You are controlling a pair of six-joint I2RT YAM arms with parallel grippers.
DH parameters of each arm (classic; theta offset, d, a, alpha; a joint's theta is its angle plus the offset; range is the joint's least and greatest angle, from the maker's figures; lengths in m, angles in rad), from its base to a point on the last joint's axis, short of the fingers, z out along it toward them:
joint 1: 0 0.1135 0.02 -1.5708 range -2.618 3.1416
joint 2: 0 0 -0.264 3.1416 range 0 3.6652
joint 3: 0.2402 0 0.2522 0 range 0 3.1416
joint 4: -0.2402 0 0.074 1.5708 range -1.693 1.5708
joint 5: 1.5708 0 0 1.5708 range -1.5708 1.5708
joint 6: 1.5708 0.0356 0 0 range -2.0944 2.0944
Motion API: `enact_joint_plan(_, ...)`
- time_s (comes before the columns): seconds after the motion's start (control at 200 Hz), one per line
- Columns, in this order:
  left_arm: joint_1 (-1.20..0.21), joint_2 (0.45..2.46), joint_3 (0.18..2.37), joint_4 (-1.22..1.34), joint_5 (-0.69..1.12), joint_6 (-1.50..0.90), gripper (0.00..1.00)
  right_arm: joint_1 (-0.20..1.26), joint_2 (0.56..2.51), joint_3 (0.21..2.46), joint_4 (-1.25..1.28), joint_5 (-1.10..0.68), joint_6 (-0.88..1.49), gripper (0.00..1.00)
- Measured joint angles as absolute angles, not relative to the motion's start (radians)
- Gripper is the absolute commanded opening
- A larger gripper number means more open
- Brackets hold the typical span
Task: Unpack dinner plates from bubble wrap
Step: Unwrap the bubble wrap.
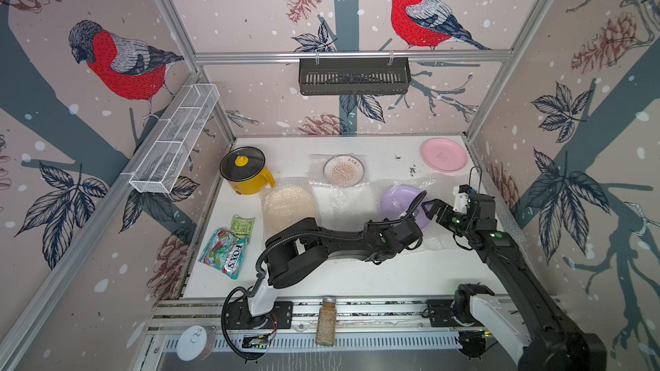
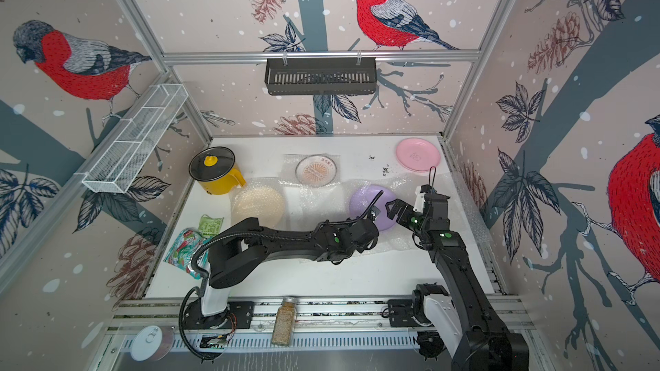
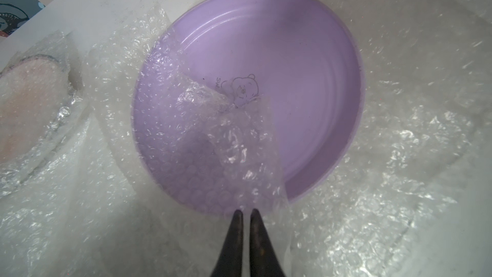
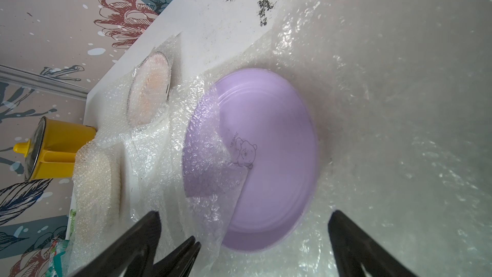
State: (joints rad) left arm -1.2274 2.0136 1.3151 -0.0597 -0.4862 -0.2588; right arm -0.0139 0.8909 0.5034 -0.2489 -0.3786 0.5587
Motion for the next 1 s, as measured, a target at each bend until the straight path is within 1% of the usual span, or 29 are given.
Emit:
enact_joint_plan(0.13,-1.216,1.959,1.284,-0.063,-0.486,-0.322,0.0,-0.014,0.922,0.495,-0.221,-0.372,0.579,0.99)
enact_joint_plan(0.275,-1.193,1.85,1.188,-0.055,-0.485,-0.41,0.01,-0.014,0.974,0.496,-0.192,-0.373,0.598,0.99)
enact_joint_plan(0.32,-1.187,1.819,1.156,-0.043,-0.476,-0.423,0.15,-0.014,0.991,0.496,-0.181,-0.373,0.599,0.99)
enact_joint_plan(0.395,-1.184,1.793,1.121,-0.012,-0.439,-0.416,0.46,-0.014,1.007,0.497,-0.178,-0.376,0.599,0.99)
enact_joint_plan(0.405,-1.184,1.79,1.116,-0.006,-0.431,-0.414,0.48,-0.014,1.007,0.497,-0.178,-0.376,0.599,0.99)
enact_joint_plan(0.41,-1.184,1.79,1.114,-0.004,-0.427,-0.414,0.52,-0.014,1.008,0.497,-0.178,-0.376,0.599,0.99)
enact_joint_plan(0.425,-1.184,1.787,1.106,0.007,-0.408,-0.408,0.55,-0.014,1.008,0.497,-0.177,-0.376,0.599,0.99)
enact_joint_plan(0.495,-1.191,1.784,1.09,0.034,-0.331,-0.347,0.77,-0.017,1.006,0.5,-0.179,-0.376,0.6,0.99)
enact_joint_plan(0.53,-1.2,1.789,1.088,0.045,-0.301,-0.308,0.84,-0.022,1.001,0.503,-0.18,-0.376,0.6,0.99)
enact_joint_plan(0.56,-1.209,1.798,1.09,0.062,-0.281,-0.275,0.89,-0.027,0.993,0.506,-0.181,-0.375,0.601,0.99)
enact_joint_plan(0.62,-1.224,1.827,1.1,0.083,-0.241,-0.211,0.9,-0.036,0.972,0.509,-0.182,-0.375,0.602,0.99)
enact_joint_plan(0.785,-1.228,1.923,1.156,0.084,-0.216,-0.084,0.87,-0.043,0.909,0.509,-0.199,-0.376,0.606,0.99)
enact_joint_plan(0.906,-1.229,1.977,1.212,0.085,-0.246,-0.043,0.8,-0.047,0.868,0.508,-0.227,-0.376,0.607,0.99)
enact_joint_plan(0.996,-1.227,2.013,1.251,0.084,-0.276,-0.027,0.71,-0.047,0.84,0.504,-0.237,-0.376,0.609,0.99)
